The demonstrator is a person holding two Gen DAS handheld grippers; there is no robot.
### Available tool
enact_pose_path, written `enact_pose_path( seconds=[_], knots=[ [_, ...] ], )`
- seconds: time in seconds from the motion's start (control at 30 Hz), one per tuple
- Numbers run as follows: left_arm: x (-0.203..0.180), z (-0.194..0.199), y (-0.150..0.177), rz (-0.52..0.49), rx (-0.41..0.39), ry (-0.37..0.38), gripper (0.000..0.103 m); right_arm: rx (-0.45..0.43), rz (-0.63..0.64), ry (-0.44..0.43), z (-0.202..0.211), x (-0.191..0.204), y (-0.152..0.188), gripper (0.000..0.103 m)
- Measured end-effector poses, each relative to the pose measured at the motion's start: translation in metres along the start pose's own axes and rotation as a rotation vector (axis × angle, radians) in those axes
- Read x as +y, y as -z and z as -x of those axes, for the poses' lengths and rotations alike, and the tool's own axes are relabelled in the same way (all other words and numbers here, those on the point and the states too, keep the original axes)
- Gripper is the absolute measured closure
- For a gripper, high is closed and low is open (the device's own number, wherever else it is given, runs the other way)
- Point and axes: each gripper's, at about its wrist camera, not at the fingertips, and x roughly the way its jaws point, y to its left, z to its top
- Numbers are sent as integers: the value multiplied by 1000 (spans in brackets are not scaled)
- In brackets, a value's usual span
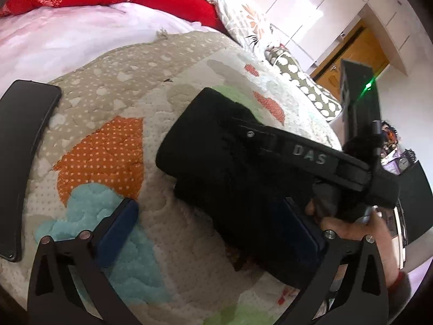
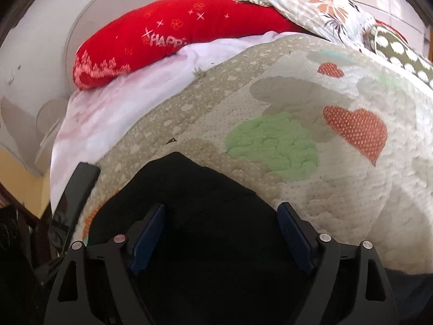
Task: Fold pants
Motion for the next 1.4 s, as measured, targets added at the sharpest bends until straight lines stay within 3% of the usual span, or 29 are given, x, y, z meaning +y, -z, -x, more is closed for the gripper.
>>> enact_pose_path(
  seconds=[0.03,0.07,0.1,0.23,0.37,0.53,0.6,0.7,0.8,0.87,0.93,0.97,1.0,1.1,1.2,1.27,1.3,1.33,1.4],
  knots=[
    [0,2,0,-7,-5,15,3,-8,-9,-29,4,0,0,46],
    [-3,4,0,-19,-12,41,23,-17,-14,-39,9,0,0,53],
    [-6,5,-1,-35,-8,60,54,-25,-12,-41,15,0,-1,63],
    [-34,18,-1,-156,-34,81,72,-120,-44,-77,61,-7,-2,69],
    [-74,49,0,-299,-130,144,77,-260,-123,-128,125,-31,7,69],
    [-147,76,19,-515,-172,291,77,-441,-274,-142,213,-86,62,69],
    [-176,71,35,-601,-138,326,77,-474,-360,-71,236,-113,100,62],
    [-207,45,66,-695,-16,385,77,-492,-558,101,260,-154,164,40],
    [-228,4,101,-782,187,375,72,-487,-694,144,275,-177,208,38],
    [-229,1,110,-810,239,366,69,-489,-719,167,286,-178,227,35],
    [-226,17,106,-830,218,396,51,-471,-710,166,289,-171,235,26],
    [-224,26,101,-828,190,413,35,-462,-699,161,288,-166,235,24],
    [-220,34,95,-820,155,419,27,-454,-684,156,287,-162,238,23],
    [-205,57,67,-793,54,405,25,-405,-648,132,278,-145,234,22],
    [-196,50,48,-781,15,339,23,-377,-640,108,262,-137,227,21],
    [-189,34,40,-760,41,279,23,-333,-607,73,248,-127,219,31],
    [-186,26,38,-741,60,268,23,-318,-561,78,243,-117,214,53],
    [-185,18,39,-730,75,264,23,-308,-521,110,242,-109,212,65],
    [-183,10,41,-723,99,256,23,-290,-489,146,244,-100,212,79]
  ],
)
